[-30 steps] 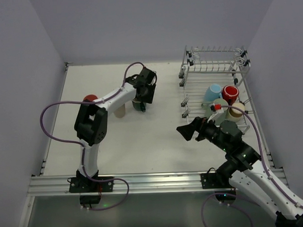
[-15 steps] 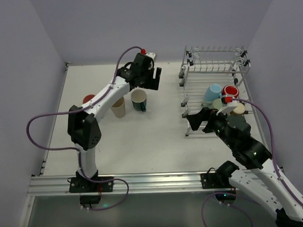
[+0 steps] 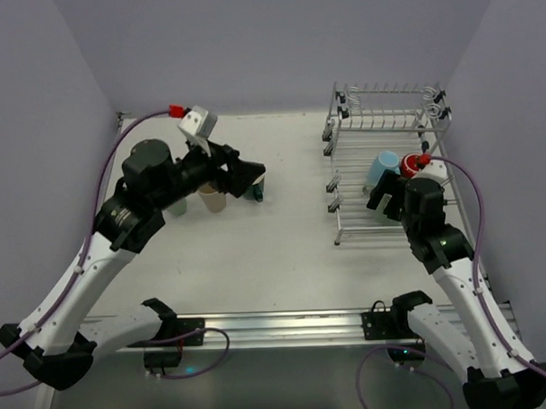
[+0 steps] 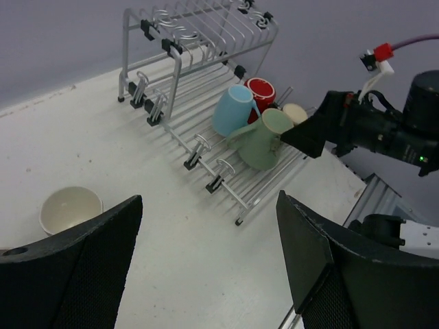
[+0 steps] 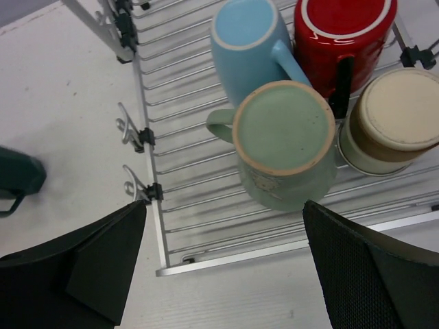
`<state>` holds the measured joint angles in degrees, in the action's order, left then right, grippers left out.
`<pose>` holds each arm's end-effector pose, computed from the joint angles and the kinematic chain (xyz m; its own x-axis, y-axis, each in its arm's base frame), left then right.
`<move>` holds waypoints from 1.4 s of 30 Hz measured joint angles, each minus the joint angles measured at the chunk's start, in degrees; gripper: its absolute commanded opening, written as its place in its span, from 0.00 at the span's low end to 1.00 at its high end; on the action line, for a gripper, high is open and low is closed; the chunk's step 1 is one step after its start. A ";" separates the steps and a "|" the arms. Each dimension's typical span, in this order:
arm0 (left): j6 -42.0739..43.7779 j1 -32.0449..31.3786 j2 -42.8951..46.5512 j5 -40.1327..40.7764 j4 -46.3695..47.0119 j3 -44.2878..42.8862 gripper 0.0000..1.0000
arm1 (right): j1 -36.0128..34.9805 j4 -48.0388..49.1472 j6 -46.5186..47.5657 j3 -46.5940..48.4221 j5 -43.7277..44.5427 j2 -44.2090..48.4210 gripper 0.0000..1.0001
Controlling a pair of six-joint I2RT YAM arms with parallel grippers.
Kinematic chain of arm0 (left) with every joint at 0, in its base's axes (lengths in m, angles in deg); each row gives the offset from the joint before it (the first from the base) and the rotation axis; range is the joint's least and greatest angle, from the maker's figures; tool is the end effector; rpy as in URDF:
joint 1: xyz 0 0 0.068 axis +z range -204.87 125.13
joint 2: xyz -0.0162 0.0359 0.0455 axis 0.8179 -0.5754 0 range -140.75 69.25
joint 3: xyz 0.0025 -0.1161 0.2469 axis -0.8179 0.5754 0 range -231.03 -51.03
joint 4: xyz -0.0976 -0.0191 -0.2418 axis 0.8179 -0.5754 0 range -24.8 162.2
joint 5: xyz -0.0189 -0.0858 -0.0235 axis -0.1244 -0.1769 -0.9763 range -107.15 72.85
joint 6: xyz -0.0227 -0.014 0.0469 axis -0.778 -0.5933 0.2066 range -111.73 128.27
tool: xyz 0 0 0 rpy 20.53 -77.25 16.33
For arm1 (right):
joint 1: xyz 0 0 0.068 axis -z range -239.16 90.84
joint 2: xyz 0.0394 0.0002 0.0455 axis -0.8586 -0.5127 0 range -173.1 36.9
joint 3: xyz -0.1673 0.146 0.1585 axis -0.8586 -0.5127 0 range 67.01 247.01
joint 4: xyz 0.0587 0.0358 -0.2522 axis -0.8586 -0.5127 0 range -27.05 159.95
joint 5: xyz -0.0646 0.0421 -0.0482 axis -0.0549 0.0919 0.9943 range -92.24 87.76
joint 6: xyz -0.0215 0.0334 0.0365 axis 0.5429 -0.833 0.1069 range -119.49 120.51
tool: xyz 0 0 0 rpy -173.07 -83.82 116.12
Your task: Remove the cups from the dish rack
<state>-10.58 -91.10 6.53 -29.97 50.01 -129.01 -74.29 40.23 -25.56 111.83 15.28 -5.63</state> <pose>0.1790 -0.1409 0.4573 -0.3359 -0.1445 -0.9307 0.6820 0.6442 -0.3462 0.1608 0.0325 0.3119 -0.3955 0.3272 -0.8582 0.2034 0.9424 0.2655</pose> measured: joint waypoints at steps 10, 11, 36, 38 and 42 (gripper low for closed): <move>0.98 0.04 13.79 -0.87 0.17 20.02 0.83 | 8.50 0.57 0.98 0.00 -0.11 -8.90 0.99; 1.25 0.04 14.23 -0.87 0.20 20.68 0.83 | 9.33 0.87 1.31 0.00 -0.48 -9.55 0.99; 4.96 0.04 17.20 0.81 0.90 26.14 0.83 | 12.22 6.32 9.99 3.19 -6.03 -24.70 0.99; 4.96 0.04 17.18 1.05 0.87 26.14 0.83 | 12.22 6.54 10.34 3.32 -6.03 -25.46 0.99; 4.96 0.04 17.16 1.42 0.90 26.14 0.83 | 12.31 6.75 9.79 3.41 -7.32 -26.05 0.96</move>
<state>-5.62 -91.06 23.69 -28.55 50.90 -102.87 -61.99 46.99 -15.76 115.24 7.96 -31.68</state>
